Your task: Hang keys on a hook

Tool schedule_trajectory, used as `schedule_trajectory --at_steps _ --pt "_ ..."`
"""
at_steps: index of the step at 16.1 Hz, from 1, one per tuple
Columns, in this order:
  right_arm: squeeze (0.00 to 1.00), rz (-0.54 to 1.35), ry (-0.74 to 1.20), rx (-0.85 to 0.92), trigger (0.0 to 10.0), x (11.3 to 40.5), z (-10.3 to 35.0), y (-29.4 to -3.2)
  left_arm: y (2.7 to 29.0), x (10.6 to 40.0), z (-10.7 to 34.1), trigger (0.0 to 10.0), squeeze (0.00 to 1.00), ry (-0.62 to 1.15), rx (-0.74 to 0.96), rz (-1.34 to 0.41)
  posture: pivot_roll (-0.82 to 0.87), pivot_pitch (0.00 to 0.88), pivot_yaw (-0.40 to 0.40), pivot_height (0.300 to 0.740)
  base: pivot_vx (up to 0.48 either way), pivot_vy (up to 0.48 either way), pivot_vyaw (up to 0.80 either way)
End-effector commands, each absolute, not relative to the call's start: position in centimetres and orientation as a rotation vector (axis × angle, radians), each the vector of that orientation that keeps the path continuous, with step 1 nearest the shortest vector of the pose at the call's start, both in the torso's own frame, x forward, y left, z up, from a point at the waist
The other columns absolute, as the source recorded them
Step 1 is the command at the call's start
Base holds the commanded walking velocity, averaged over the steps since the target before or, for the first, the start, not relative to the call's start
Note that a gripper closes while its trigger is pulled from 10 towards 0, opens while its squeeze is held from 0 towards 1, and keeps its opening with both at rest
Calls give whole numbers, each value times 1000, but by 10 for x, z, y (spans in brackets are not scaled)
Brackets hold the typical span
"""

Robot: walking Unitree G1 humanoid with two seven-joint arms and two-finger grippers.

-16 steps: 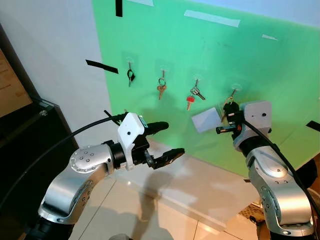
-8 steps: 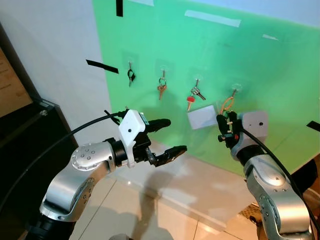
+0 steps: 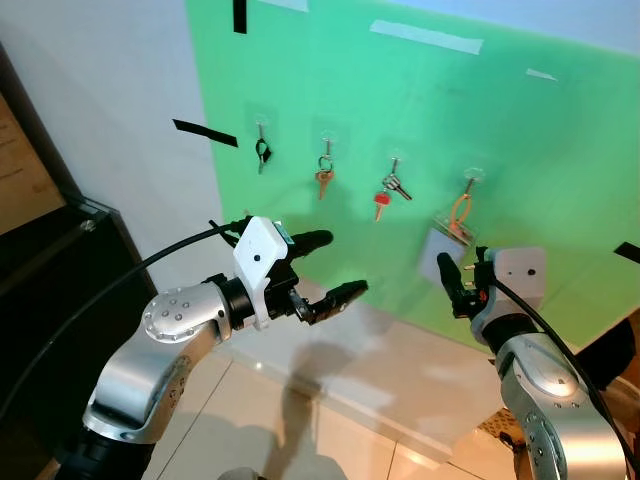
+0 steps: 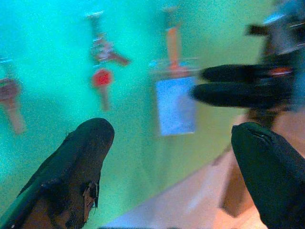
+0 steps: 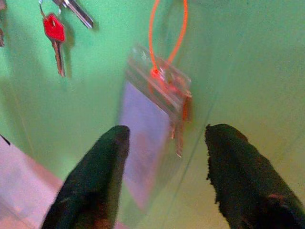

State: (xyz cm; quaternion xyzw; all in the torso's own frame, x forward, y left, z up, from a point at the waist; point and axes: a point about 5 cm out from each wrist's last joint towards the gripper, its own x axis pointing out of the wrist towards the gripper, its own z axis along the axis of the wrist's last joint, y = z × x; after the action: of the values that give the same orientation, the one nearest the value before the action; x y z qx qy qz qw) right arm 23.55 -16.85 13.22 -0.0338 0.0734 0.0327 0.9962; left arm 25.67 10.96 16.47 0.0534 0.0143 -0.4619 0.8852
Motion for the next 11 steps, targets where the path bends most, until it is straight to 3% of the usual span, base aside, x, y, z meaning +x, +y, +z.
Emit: schedule_trajectory --at_steps 1,4,11 --pt "1000 29 160 -71 10000 234 130 -173 120 262 156 10000 75 57 149 -859 -24 0 -51 740 0 0 0" --pt "1000 -6 222 -54 10000 227 115 -174 132 264 144 10000 63 81 174 -716 -32 0 -54 740 0 0 0" --pt "1000 -85 205 60 10000 218 106 -166 144 260 119 10000 55 133 134 -500 -67 0 -36 740 0 0 -800"
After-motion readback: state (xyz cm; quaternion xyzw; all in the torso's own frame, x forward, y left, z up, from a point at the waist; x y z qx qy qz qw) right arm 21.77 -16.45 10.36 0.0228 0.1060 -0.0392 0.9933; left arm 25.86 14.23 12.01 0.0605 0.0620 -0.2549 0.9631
